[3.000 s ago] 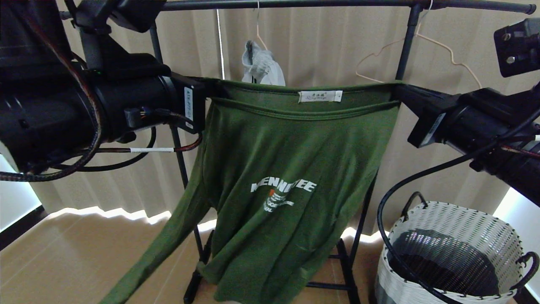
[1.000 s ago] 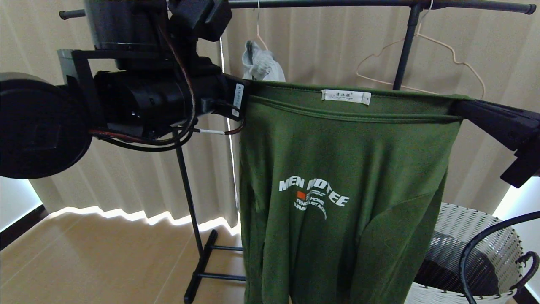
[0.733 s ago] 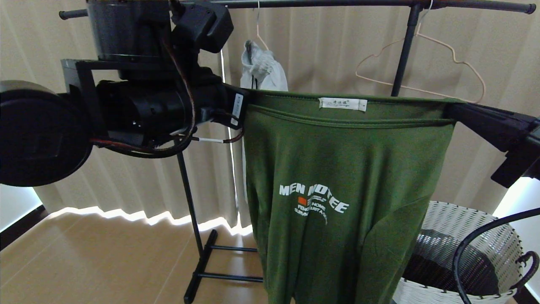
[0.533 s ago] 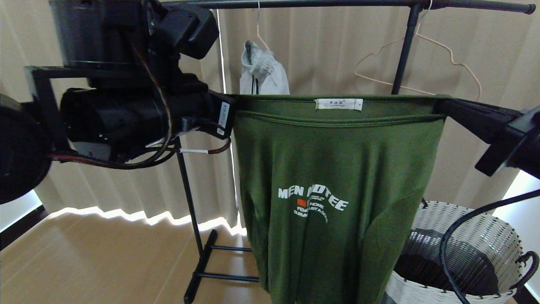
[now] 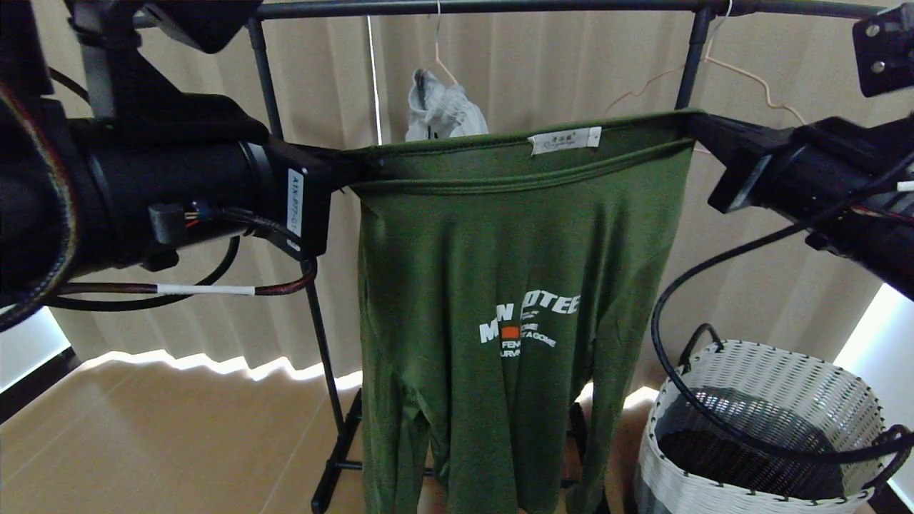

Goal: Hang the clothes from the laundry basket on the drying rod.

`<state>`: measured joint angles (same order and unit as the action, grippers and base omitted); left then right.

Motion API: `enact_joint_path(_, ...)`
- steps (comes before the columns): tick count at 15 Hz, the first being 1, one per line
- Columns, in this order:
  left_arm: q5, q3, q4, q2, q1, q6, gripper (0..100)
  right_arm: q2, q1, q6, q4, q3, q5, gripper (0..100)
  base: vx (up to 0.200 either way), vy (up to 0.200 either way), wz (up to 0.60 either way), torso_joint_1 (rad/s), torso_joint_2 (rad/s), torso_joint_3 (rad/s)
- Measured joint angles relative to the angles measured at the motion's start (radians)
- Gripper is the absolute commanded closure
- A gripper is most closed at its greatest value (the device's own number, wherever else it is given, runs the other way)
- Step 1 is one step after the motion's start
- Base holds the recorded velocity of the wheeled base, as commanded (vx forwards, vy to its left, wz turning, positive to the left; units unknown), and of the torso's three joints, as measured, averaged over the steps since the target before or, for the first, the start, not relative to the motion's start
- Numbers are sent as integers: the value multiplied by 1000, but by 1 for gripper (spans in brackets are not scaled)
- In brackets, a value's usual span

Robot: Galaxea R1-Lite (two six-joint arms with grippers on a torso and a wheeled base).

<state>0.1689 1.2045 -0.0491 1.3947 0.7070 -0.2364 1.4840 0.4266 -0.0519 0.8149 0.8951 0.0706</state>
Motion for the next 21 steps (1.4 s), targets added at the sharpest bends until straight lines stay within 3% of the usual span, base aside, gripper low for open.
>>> enact_joint_path(3,-2,-22,-3,-30,28,-7,100,103,0,43,43,89,0,100,0,0,0,0,0,0)
enact_joint_path(9,-2,-74,-7,-71,105,-17,100,202,6,67,107,111,-1,100,0,0,0,0,0,0)
enact_joint_path(13,-1,-87,-9,-81,109,-22,100,202,7,66,108,105,3,100,0,0,0,0,0,0)
enact_joint_path(17,11,-48,-83,-47,85,-38,100,122,15,48,83,80,7,100,0,0,0,0,0,0)
enact_joint_path(19,65,-8,-90,-1,39,-54,100,67,16,33,38,65,7,100,0,0,0,0,0,0)
enact_joint_path(21,168,35,-123,61,13,-54,100,2,17,29,0,29,5,100,0,0,0,0,0,0)
